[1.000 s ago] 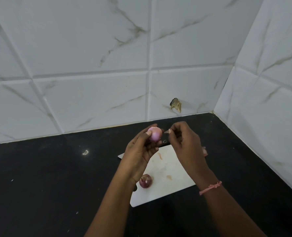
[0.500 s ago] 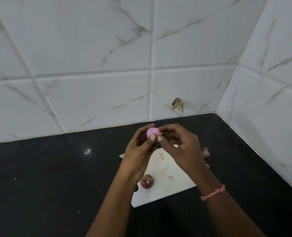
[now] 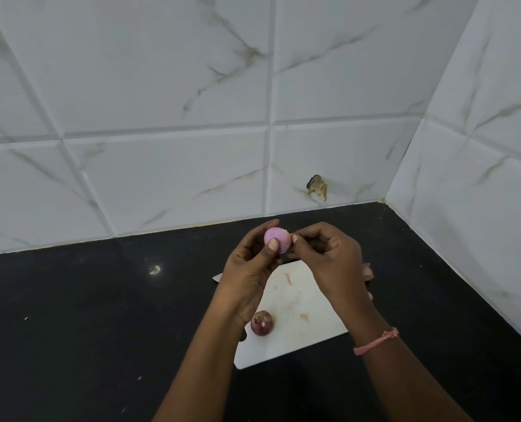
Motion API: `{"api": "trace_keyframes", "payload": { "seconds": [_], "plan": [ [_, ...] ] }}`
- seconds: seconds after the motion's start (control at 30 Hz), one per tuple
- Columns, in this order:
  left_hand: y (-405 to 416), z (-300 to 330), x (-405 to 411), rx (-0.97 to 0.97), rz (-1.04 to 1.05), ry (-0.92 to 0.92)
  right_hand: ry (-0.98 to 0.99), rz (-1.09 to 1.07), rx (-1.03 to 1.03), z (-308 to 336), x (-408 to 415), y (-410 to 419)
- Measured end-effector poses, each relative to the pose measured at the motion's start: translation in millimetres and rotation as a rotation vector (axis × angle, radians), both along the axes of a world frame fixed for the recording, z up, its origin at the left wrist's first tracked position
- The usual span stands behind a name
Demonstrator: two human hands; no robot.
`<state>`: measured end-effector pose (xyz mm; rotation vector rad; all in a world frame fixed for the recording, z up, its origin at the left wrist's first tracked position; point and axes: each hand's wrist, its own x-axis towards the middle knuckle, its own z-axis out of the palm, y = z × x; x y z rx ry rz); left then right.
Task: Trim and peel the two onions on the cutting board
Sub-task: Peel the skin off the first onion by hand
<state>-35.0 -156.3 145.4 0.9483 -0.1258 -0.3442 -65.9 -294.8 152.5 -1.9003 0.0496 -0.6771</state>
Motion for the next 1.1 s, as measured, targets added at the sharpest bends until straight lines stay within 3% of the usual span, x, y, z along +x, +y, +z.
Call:
{"api": "trace_keyframes", "payload": {
  "seconds": [0.1,0.27,0.6,0.93,1.1],
  "plan": [
    [0.6,1.1,0.3,-0.004,0.006,-0.001,-0.029,-0.027,0.055,-1.7,-1.6,2.2],
    [0.5,-0.3,0.7,-0.018,0.021,0.026,-0.080,0.131,-0.019,1.1,-5.7,4.0],
    [-0.6,0.4,1.0,-0.019,0.009,0.047,-0.194,0.113,-0.202,-1.4,-0.6,-2.7],
    [0.0,0.9,1.4,-0.041,0.009,0.059,-0.097,0.096,0.025,2.6,-3.7,0.7],
    [1.3,1.1,0.8,-0.074,0.014,0.073,-0.112,0.148,-0.080,2.8,-3.0,2.8]
  ]
}}
